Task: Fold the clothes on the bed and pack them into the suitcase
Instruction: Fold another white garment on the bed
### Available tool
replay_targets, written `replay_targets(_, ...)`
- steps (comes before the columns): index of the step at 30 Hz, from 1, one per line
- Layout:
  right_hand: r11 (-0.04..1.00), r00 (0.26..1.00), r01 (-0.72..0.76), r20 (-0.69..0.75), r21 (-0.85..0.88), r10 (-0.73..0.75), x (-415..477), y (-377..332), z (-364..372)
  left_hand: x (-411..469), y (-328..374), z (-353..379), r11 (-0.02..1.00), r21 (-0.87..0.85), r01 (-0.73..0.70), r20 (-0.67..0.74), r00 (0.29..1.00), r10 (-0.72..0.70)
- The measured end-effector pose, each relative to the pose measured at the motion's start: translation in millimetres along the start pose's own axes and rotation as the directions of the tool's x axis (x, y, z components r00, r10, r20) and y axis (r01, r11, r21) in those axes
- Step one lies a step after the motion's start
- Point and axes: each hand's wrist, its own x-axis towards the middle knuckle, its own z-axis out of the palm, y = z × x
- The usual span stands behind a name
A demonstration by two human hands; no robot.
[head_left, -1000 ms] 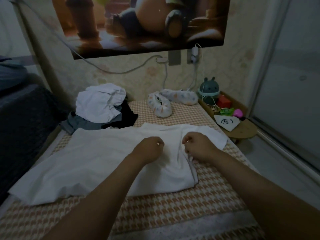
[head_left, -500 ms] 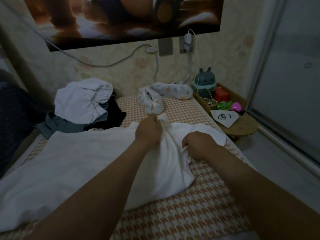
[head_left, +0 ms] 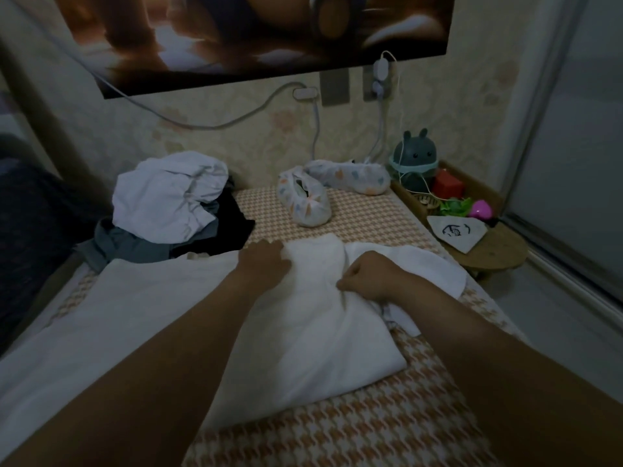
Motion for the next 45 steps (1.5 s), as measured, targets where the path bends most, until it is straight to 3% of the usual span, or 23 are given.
replay_targets(1,1.000,1.000,0.000,0.003,0.020,0.000,3,1,1,1,-5,1,0.999,-0.024,-0.020,-0.035,0.999,0.020)
replay_targets(3,0.996,0.999,0.010,-0.034,0.089,-0.007,4,2,-1,0,-10,2,0.975,-0.196,-0.105,-0.257,0.965,0.052)
replay_targets(5,0.985,0.993,0.017,-0.115,0.172,0.002,3,8,-8,-4,-13,-2,0.929,-0.351,-0.118,-0.476,0.877,-0.069)
replay_targets(7,0.985,0.981,-0.012,-0.190,0.173,0.045,2,21,-15,-2,-17,-10,0.915,-0.402,-0.037,-0.554,0.805,-0.211)
replay_targets(9,0.995,0.973,-0.093,-0.216,-0.029,0.085,1,32,-19,5,-21,-16,0.951,-0.303,0.055,-0.510,0.834,-0.211)
replay_targets(11,0.950,0.973,-0.188,-0.176,-0.249,0.147,-2,32,-16,9,-15,-14,0.971,-0.238,0.030,-0.398,0.909,-0.126)
replay_targets(13,0.908,0.970,-0.226,-0.164,-0.352,0.177,-6,23,-13,10,-6,-6,0.980,-0.199,-0.020,-0.271,0.962,-0.036)
replay_targets(14,0.892,0.970,-0.198,-0.211,-0.405,0.120,-8,15,-11,10,-3,0,0.980,-0.196,-0.039,-0.198,0.980,0.000)
replay_targets(16,0.856,0.943,-0.003,-0.287,-0.517,-0.170,-6,6,-5,9,-4,7,0.979,-0.196,-0.053,-0.081,0.996,0.038)
replay_targets(18,0.794,0.926,0.213,-0.142,-0.569,-0.350,-4,-3,4,6,-15,7,0.971,-0.239,-0.034,-0.064,0.998,0.019)
replay_targets(20,0.759,0.968,0.231,0.063,-0.609,-0.245,-1,-12,15,1,-33,3,0.968,-0.250,-0.022,-0.068,0.998,0.005)
replay_targets(21,0.730,0.979,0.195,0.086,-0.655,-0.184,2,-16,20,-3,-45,1,0.981,-0.196,-0.011,-0.043,0.999,0.003)
replay_targets(24,0.610,0.965,0.107,-0.064,-0.785,-0.252,15,-32,33,-14,-82,-8,0.997,0.072,0.016,0.033,0.999,-0.018)
replay_targets(27,0.657,0.919,0.133,-0.156,-0.742,-0.361,37,-48,46,-19,-114,-15,0.980,0.184,0.075,0.036,0.996,-0.083)
replay_targets(32,0.753,0.845,0.332,-0.175,-0.568,-0.505,82,-55,61,-19,-143,-16,0.991,0.129,0.025,0.048,0.998,-0.031)
replay_targets(36,0.802,0.938,0.208,-0.117,-0.561,-0.325,102,-55,74,-16,-156,-11,0.995,0.095,-0.017,0.043,0.999,0.013)
replay_targets(40,0.865,0.839,0.212,-0.368,-0.455,-0.400,103,-62,78,-12,-171,-8,0.988,-0.047,-0.146,-0.184,0.974,0.135)
replay_targets(42,0.899,0.771,0.196,-0.505,-0.390,-0.388,102,-65,76,-8,-178,-5,0.963,-0.061,-0.261,-0.441,0.873,0.208)
replay_targets(44,0.910,0.754,0.164,-0.546,-0.381,-0.365,101,-68,74,-5,-183,-12,0.978,-0.063,-0.199,-0.642,0.759,0.113)
replay_targets(45,0.911,0.778,0.171,-0.517,-0.375,-0.358,100,-68,75,-6,-182,-18,0.993,-0.026,-0.112,-0.669,0.741,0.066)
